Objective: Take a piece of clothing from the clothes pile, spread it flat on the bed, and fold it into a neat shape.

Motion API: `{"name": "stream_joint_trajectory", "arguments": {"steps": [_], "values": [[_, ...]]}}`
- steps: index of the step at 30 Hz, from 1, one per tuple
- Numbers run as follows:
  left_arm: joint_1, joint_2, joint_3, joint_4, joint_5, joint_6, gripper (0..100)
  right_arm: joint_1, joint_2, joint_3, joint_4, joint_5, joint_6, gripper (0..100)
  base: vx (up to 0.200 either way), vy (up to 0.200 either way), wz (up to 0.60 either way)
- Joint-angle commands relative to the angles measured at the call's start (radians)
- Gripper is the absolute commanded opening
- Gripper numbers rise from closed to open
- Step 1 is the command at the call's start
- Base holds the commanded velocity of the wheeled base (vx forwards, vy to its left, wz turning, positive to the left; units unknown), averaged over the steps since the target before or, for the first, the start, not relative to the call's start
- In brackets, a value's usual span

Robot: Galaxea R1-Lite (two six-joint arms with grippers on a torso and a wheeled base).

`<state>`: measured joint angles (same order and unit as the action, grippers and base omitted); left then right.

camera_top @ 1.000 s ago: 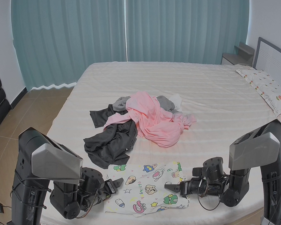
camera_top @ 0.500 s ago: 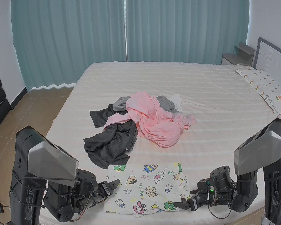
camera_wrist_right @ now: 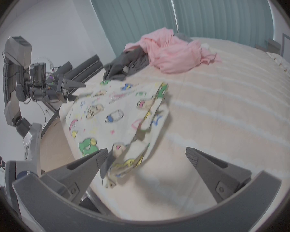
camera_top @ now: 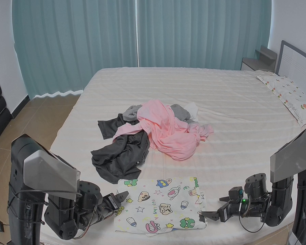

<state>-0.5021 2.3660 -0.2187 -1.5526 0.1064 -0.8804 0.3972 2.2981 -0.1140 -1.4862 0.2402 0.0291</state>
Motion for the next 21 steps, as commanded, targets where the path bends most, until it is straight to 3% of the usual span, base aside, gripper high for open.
{"name": "stream_joint_trajectory", "arguments": {"steps": [1,5,9,12,14,15,16,21], "values": [[0.033,-0.126,0.007,-0.018,-0.001,-0.005,100,-0.005,-0.055,-0.003,-0.068,-0.006,0.023,100,0.0,0.0,0.0],[0.063,-0.234,0.006,-0.018,0.003,0.018,100,-0.008,-0.164,0.033,-0.085,-0.021,0.083,100,0.0,0.0,0.0],[0.117,-0.383,0.032,-0.018,-0.001,0.212,100,-0.018,-0.411,0.114,-0.085,-0.062,0.23,100,0.0,0.0,0.0],[0.119,-0.478,0.068,-0.018,0.003,0.255,100,-0.018,-0.525,0.114,-0.085,-0.11,0.261,100,0.0,0.0,0.0],[0.111,-0.623,0.122,-0.009,0.004,0.262,100,-0.02,-0.664,0.114,-0.025,-0.217,0.268,100,0.0,0.0,0.0],[0.111,-0.623,0.122,-0.009,0.004,0.262,100,-0.02,-0.664,0.114,-0.025,-0.217,0.268,100,0.0,0.0,0.0],[0.109,-0.726,0.157,0.025,0.009,0.282,100,-0.017,-0.766,0.114,0.021,-0.26,0.264,100,0.0,0.0,0.0],[0.117,-0.976,0.219,0.158,0.085,0.357,100,-0.012,-1.054,0.114,0.277,-0.271,0.245,100,0.0,0.0,0.0]]}}
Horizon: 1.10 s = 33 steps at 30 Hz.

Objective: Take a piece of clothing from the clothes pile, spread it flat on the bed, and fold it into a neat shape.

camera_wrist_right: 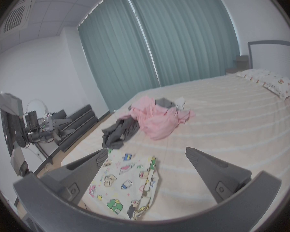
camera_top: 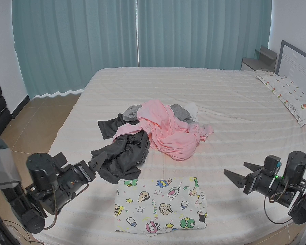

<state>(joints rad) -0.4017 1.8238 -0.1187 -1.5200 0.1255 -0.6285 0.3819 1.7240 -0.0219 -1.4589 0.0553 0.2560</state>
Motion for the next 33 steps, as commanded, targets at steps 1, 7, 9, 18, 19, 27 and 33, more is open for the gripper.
{"name": "stream_joint_trajectory", "arguments": {"steps": [1,7,9,18,19,27,33], "values": [[0.017,-0.503,0.119,0.172,0.083,0.112,100,0.002,-0.558,0.022,0.341,-0.086,0.019,100,0.0,0.0,0.0],[0.007,-0.897,0.111,0.587,0.128,0.24,100,-0.006,-0.98,0.022,0.828,-0.086,0.019,100,0.0,0.0,0.0],[0.007,-1.023,0.1,0.722,0.129,0.268,100,-0.011,-1.107,0.013,0.99,-0.095,0.019,100,0.0,0.0,0.0],[0.026,-1.54,-0.099,1.445,0.131,0.398,100,-0.115,-1.474,-0.19,1.608,-0.143,-0.001,100,0.0,0.0,0.0],[0.026,-1.546,-0.102,1.454,0.131,0.401,100,-0.118,-1.477,-0.19,1.609,-0.143,-0.003,100,0.0,0.0,0.0],[0.184,-1.684,-0.162,1.589,0.129,0.587,100,-0.253,-1.624,-0.197,1.675,-0.158,-0.241,100,0.0,0.0,0.0],[0.256,-1.718,-0.153,1.595,0.123,0.638,100,-0.27,-1.624,-0.193,1.671,-0.189,-0.253,100,0.0,0.0,0.0]]}}
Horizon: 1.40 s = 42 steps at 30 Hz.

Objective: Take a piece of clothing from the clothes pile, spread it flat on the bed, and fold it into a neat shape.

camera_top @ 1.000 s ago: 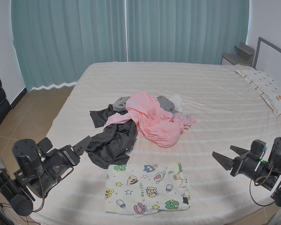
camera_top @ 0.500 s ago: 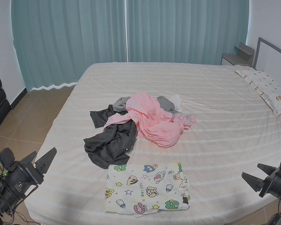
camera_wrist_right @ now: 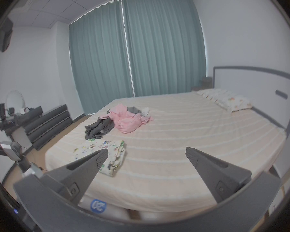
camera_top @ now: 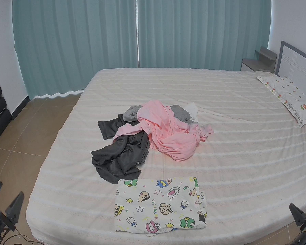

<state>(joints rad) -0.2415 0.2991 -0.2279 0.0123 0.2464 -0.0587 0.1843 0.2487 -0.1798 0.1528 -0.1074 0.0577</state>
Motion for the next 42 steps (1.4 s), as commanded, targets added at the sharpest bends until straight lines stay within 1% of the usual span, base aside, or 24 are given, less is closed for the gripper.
{"name": "stream_joint_trajectory", "arguments": {"steps": [1,5,9,11,12,13,15,16,17,19,22,24,25,26,27,28,29,30,32,35,36,37,38,42], "values": [[0.096,-0.201,-0.039,0.063,0.004,0.069,100,-0.072,-0.149,-0.029,0.057,-0.028,-0.056,100,0.0,0.0,0.0],[0.097,-0.201,-0.03,0.063,0.011,0.062,100,-0.072,-0.149,0.005,0.057,-0.044,-0.062,100,0.0,0.0,0.0],[0.097,-0.203,0.012,0.061,0.036,0.068,100,-0.072,-0.149,0.062,0.031,-0.101,-0.068,100,0.0,0.0,0.0],[0.097,-0.203,0.027,0.063,0.056,0.071,100,-0.072,-0.149,0.125,-0.035,-0.153,-0.094,100,0.0,0.0,0.0],[0.097,-0.203,0.027,0.063,0.056,0.069,100,-0.074,-0.149,0.132,-0.047,-0.163,-0.101,100,0.0,0.0,0.0],[0.114,-0.203,0.025,0.066,0.057,0.066,100,-0.074,-0.149,0.157,-0.105,-0.186,-0.131,100,0.0,0.0,0.0],[0.18,-0.206,0.027,0.097,0.054,0.066,100,-0.074,-0.149,0.166,-0.137,-0.199,-0.159,100,0.0,0.0,0.0],[0.18,-0.206,0.027,0.097,0.054,0.066,100,-0.074,-0.149,0.166,-0.137,-0.199,-0.159,100,0.0,0.0,0.0],[0.241,-0.213,0.027,0.133,0.05,0.069,100,-0.074,-0.149,0.166,-0.137,-0.205,-0.168,100,0.0,0.0,0.0],[0.272,-0.236,0.039,0.15,0.014,0.077,100,-0.074,-0.149,0.166,-0.137,-0.204,-0.171,100,0.0,0.0,0.0],[0.248,-0.281,0.082,0.147,-0.072,0.08,100,-0.075,-0.149,0.168,-0.137,-0.205,-0.167,100,0.0,0.0,0.0],[0.241,-0.299,0.153,0.13,-0.09,0.1,100,-0.078,-0.149,0.168,-0.137,-0.207,-0.162,100,0.0,0.0,0.0],[0.241,-0.299,0.153,0.13,-0.09,0.1,100,-0.078,-0.149,0.168,-0.137,-0.207,-0.162,100,0.0,0.0,0.0],[0.24,-0.299,0.19,0.028,-0.105,0.091,100,-0.081,-0.149,0.168,-0.137,-0.212,-0.162,100,0.0,0.0,0.0],[0.24,-0.299,0.191,0.021,-0.107,0.091,100,-0.081,-0.149,0.168,-0.137,-0.212,-0.162,100,0.0,0.0,0.0],[0.24,-0.299,0.225,-0.049,-0.142,0.08,100,-0.081,-0.149,0.168,-0.137,-0.215,-0.162,100,0.0,0.0,0.0],[0.24,-0.299,0.228,-0.06,-0.15,0.082,100,-0.081,-0.149,0.168,-0.137,-0.215,-0.162,100,0.0,0.0,0.0],[0.24,-0.299,0.228,-0.063,-0.196,0.088,100,-0.081,-0.149,0.168,-0.14,-0.202,-0.162,100,0.0,0.0,0.0],[0.24,-0.299,0.228,-0.061,-0.211,0.088,100,-0.081,-0.149,0.169,-0.142,-0.196,-0.165,100,0.0,0.0,0.0],[0.24,-0.299,0.228,-0.028,-0.274,0.089,100,-0.081,-0.149,0.18,-0.168,-0.11,-0.176,100,0.0,0.0,0.0],[0.24,-0.299,0.228,-0.017,-0.277,0.088,100,-0.081,-0.149,0.18,-0.168,-0.103,-0.177,100,0.0,0.0,0.0],[0.24,-0.299,0.228,0.006,-0.286,0.083,100,-0.081,-0.149,0.18,-0.182,-0.063,-0.171,100,0.0,0.0,0.0],[0.24,-0.299,0.228,0.0,-0.286,0.082,100,-0.081,-0.149,0.18,-0.194,-0.054,-0.173,100,0.0,0.0,0.0],[0.24,-0.299,0.228,-0.005,-0.286,0.079,100,-0.08,-0.149,0.18,-0.167,-0.052,-0.159,100,0.0,0.0,0.0]]}}
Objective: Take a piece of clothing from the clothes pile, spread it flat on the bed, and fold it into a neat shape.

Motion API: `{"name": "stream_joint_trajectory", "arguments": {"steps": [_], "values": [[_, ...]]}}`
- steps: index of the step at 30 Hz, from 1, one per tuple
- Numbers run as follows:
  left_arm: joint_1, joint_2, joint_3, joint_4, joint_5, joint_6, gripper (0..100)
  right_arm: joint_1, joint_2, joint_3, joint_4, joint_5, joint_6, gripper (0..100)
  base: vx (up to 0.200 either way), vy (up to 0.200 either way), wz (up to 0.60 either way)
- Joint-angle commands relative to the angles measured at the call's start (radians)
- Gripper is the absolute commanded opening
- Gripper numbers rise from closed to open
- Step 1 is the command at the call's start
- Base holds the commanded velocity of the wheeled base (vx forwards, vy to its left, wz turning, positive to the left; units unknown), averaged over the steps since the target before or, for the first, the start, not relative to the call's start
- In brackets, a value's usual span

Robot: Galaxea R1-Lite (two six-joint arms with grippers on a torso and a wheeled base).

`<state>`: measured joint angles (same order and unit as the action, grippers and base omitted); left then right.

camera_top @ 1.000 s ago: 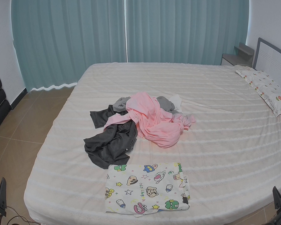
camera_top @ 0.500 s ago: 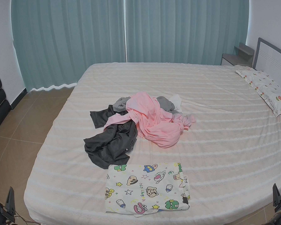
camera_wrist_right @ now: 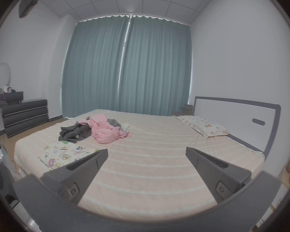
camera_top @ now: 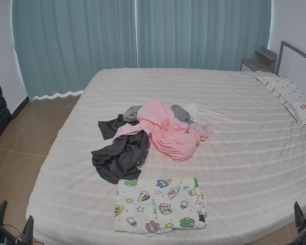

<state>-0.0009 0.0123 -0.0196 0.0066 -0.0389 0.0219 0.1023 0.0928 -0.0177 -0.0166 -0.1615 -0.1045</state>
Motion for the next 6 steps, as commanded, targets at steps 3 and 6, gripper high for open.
{"name": "stream_joint_trajectory", "arguments": {"steps": [3,6], "values": [[-0.001,-0.012,0.02,0.001,-0.001,-0.002,100,0.0,0.007,0.018,0.003,0.005,0.003,100,0.0,0.0,0.0],[-0.001,-0.012,0.02,0.001,-0.001,-0.01,100,0.0,0.007,0.018,0.003,0.007,0.008,100,0.0,0.0,0.0]]}}
